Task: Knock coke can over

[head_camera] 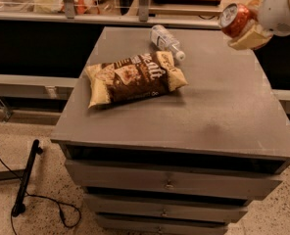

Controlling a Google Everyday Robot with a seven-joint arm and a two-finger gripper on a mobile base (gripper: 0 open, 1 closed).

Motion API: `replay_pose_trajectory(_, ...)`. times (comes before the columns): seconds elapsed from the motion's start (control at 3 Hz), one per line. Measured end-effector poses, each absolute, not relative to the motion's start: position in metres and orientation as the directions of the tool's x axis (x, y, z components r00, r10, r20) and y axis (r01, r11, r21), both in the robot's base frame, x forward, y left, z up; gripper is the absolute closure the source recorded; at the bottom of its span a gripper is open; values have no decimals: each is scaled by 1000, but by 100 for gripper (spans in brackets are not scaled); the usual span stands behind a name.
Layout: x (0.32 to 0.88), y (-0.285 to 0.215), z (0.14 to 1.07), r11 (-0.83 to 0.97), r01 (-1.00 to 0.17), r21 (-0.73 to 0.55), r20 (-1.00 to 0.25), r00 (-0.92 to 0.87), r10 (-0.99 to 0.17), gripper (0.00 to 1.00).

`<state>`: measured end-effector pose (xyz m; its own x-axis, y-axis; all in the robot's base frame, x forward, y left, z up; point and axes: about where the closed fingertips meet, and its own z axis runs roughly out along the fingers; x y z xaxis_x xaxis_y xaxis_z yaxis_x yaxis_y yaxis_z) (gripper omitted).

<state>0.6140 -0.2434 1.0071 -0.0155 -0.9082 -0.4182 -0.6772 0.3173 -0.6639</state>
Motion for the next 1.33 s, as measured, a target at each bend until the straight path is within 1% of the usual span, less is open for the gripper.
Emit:
replay_pose_trajectory(0.33, 585, -255, 996, 209, -750, -628, -308, -8, -951, 100)
replay_pose_trajectory(0.67, 568, -247, 977, 117, -815, -568, -251, 36, -967, 100)
replay_pose_trajectory(1.0, 563, -228, 959, -13, -876, -482, -212, 131, -968, 100)
replay_pose_trajectory(1.33, 560, -214, 938, -165, -913, -373, -150, 234, -960, 100)
